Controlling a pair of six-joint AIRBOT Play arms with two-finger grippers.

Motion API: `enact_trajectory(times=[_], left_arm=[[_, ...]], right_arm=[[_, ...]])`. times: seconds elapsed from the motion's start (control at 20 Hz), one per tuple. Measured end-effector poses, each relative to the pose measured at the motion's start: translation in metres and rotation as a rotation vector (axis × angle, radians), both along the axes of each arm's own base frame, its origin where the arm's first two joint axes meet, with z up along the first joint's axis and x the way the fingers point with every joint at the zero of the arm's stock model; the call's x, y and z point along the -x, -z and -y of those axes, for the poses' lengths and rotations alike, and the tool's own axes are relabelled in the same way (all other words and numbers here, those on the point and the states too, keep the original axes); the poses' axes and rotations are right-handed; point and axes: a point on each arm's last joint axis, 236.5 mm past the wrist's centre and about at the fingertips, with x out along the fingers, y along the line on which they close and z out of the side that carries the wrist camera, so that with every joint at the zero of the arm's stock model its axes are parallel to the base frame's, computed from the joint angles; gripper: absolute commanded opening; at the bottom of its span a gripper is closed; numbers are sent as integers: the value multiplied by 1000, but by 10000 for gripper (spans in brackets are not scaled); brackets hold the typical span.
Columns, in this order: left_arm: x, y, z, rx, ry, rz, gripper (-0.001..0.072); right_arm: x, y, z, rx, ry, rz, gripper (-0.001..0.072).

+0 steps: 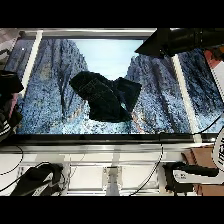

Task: Fold the clothes and pants, and hang the long-sleeved shirts on hangers.

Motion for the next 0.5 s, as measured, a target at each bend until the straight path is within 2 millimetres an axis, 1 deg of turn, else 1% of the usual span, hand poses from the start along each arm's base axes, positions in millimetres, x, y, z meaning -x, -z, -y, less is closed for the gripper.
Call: enact_trajectory(times=[0.35,0.5], left_arm=[[0,0,0,0,0,-1,16],[-6,5,2,-4,1,-16,16]], right_arm=[[0,0,0,0,0,0,10],[0,0,0,-1,1,1,10]])
